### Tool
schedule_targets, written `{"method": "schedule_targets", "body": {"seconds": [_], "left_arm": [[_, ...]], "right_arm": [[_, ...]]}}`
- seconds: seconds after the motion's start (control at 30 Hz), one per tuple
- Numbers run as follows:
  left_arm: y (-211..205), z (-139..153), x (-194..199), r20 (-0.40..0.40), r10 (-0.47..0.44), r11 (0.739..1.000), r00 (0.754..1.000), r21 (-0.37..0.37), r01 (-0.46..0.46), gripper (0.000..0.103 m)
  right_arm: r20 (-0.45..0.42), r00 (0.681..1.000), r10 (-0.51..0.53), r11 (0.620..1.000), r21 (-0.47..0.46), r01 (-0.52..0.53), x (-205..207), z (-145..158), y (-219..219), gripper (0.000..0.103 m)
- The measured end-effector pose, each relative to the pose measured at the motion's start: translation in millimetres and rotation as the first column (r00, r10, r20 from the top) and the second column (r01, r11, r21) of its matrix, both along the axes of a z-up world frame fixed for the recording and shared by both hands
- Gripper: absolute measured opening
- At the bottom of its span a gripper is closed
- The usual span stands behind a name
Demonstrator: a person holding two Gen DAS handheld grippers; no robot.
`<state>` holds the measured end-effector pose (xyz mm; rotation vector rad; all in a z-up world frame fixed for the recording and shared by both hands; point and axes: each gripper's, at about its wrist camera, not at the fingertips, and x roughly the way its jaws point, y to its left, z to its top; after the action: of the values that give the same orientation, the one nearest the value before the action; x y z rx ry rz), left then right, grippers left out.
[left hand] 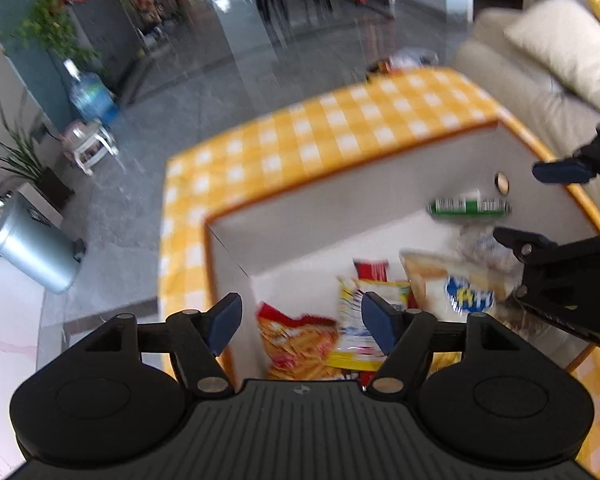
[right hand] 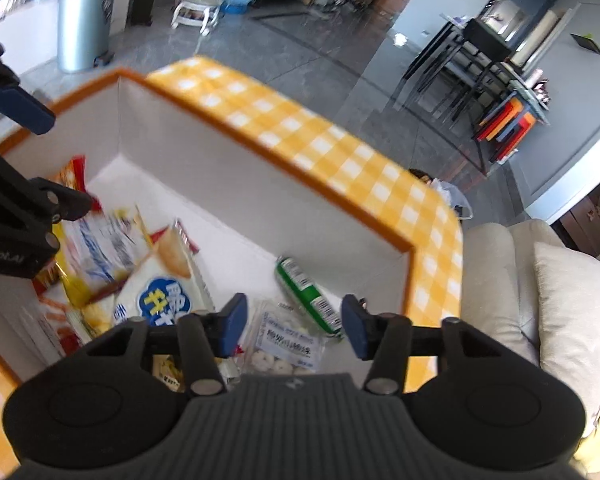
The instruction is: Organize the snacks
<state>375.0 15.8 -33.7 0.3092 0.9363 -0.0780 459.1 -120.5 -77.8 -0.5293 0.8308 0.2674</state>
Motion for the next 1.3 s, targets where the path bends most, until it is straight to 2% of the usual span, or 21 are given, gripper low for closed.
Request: {"method": "schedule_targets", "body": {"seconds": [0.07,0.17,0.33,0.43,0.57,0.63,0.8,0.93,1.17,1.3], "left_arm": [[2.2,16.5,-8.2,0.061,0.013,1.000,0.998,-0.014,-0.012,0.081],[4.5,41.0,-22.9,0.149,0.024,0.999,0.989,-0.039,-0.018,0.081],[10.2,74.9,-52.1,0.274,0.065,0.992,0.960,-0.122,-0.032,0.081],[12.6,87.0,-70.3,0.320,0.087,0.987,0.943,-0.156,-0.038,0.081],[13.1,97.7,-101.0,0.403,0.120,0.981,0.907,-0.190,-0.045,0.081],[10.8,100.8,-116.2,0.443,0.132,0.982,0.887,-0.181,-0.055,0.081],[1.0,101.0,-151.4,0.487,0.118,0.983,0.865,-0.181,-0.032,0.081],[-5.9,92.9,-173.0,0.501,0.133,0.981,0.855,-0.191,-0.041,0.091],[-13.9,67.3,-203.0,0.480,0.162,0.975,0.862,-0.213,-0.065,0.095],[-18.8,53.2,-216.8,0.451,0.184,0.969,0.873,-0.232,-0.084,0.095]], "right_arm": [[0.025,1.000,-0.016,1.000,0.024,0.015,-5.1,14.8,-3.8,0.055],[0.082,0.996,-0.042,0.997,0.075,0.036,-16.2,39.5,-11.4,0.065],[0.161,0.983,-0.092,0.977,0.205,0.057,-44.2,86.3,-24.8,0.077],[0.211,0.971,-0.114,0.963,0.265,0.055,-68.6,109.7,-30.0,0.082],[0.259,0.956,-0.137,0.936,0.350,0.039,-109.8,133.2,-37.9,0.089],[0.276,0.951,-0.138,0.919,0.393,0.019,-132.8,142.8,-42.9,0.092],[0.321,0.938,-0.129,0.897,0.442,-0.028,-189.7,153.2,-49.1,0.097],[0.352,0.922,-0.159,0.879,0.476,-0.030,-232.4,150.1,-54.9,0.099],[0.291,0.924,-0.249,0.851,0.522,0.065,-282.4,126.4,-68.2,0.099],[0.303,0.907,-0.291,0.863,0.493,0.112,-299.6,113.2,-67.3,0.099]]}}
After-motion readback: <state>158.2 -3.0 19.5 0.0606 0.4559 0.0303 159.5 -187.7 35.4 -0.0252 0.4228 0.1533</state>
